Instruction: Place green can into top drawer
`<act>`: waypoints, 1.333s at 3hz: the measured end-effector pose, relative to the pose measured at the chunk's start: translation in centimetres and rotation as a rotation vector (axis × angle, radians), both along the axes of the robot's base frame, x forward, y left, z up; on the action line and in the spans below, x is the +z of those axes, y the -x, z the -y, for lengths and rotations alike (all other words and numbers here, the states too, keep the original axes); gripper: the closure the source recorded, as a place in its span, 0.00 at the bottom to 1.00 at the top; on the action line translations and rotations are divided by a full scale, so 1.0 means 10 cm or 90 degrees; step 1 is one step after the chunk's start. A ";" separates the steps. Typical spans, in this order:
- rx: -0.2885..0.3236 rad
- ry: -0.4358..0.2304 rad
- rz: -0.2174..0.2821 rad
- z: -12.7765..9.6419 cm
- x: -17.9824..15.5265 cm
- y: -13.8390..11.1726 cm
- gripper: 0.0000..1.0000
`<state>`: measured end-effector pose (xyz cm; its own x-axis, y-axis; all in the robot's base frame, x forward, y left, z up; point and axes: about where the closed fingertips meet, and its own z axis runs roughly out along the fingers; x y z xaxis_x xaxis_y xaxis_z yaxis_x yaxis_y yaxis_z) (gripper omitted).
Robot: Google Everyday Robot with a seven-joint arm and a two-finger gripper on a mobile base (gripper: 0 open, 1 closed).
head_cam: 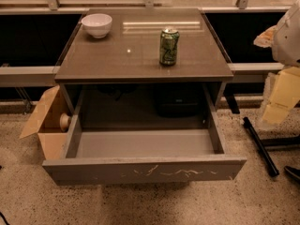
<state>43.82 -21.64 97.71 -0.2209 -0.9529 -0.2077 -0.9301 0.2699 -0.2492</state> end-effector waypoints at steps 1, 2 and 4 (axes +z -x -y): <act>0.001 -0.005 0.005 0.00 0.00 -0.03 0.00; 0.007 -0.048 0.046 0.01 0.00 -0.27 0.00; 0.052 -0.268 0.117 0.13 -0.18 -1.37 0.00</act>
Offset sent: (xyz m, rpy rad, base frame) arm 0.0597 -0.0048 -0.0037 0.1673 -0.1435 0.0234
